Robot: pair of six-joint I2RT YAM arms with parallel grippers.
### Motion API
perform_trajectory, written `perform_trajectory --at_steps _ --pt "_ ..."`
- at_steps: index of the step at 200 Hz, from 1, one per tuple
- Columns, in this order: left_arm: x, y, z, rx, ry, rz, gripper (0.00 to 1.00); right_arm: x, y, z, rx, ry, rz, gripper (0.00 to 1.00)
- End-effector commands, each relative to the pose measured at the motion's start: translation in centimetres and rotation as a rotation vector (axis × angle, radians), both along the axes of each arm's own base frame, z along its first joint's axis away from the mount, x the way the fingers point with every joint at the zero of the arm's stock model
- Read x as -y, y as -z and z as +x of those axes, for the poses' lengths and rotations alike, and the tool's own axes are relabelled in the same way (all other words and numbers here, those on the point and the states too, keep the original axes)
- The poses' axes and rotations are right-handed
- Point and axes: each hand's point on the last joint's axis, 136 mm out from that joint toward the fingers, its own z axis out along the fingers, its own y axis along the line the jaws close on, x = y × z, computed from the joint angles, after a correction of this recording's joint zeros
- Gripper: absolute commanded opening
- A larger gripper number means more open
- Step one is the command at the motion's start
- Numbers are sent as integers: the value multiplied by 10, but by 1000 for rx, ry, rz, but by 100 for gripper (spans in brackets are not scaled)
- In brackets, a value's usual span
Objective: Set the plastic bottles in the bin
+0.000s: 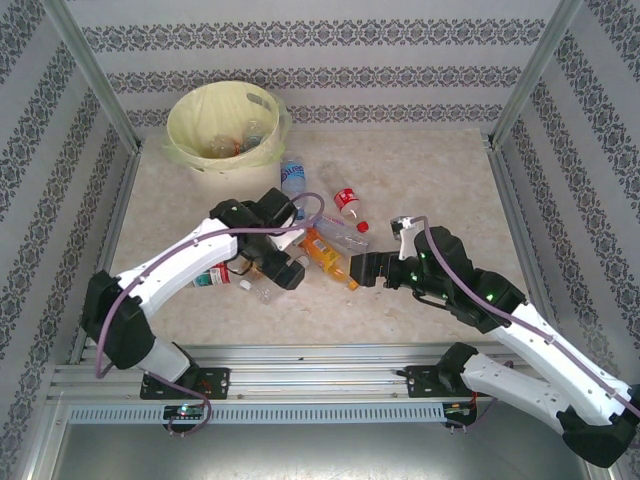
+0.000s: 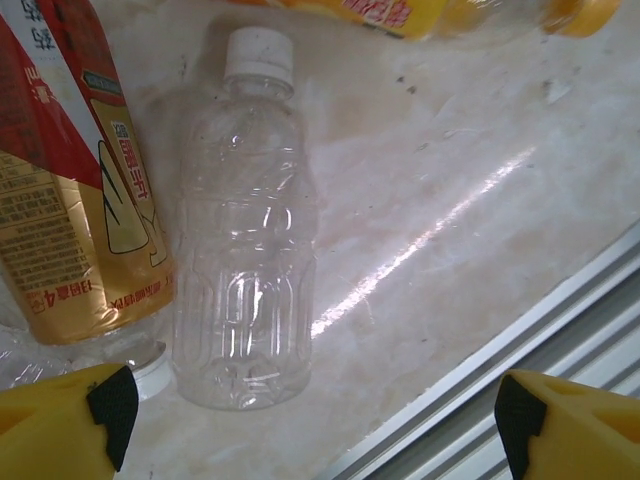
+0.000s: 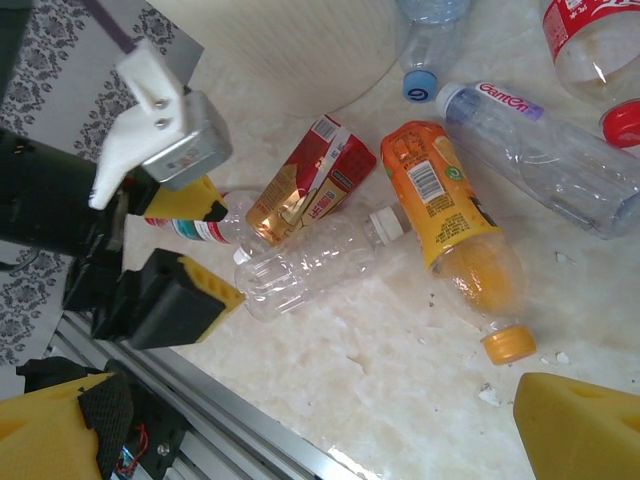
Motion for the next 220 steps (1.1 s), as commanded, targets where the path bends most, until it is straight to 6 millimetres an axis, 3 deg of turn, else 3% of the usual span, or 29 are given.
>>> perform_trajectory --at_steps 1,82,220 --pt "1 18 1 -16 28 40 92 7 4 -2 -4 17 -7 98" --pt "-10 63 8 -64 -40 160 85 9 11 -2 -9 28 -7 98" --pt "-21 112 -17 -196 -141 207 86 11 13 -3 -9 36 -6 98"
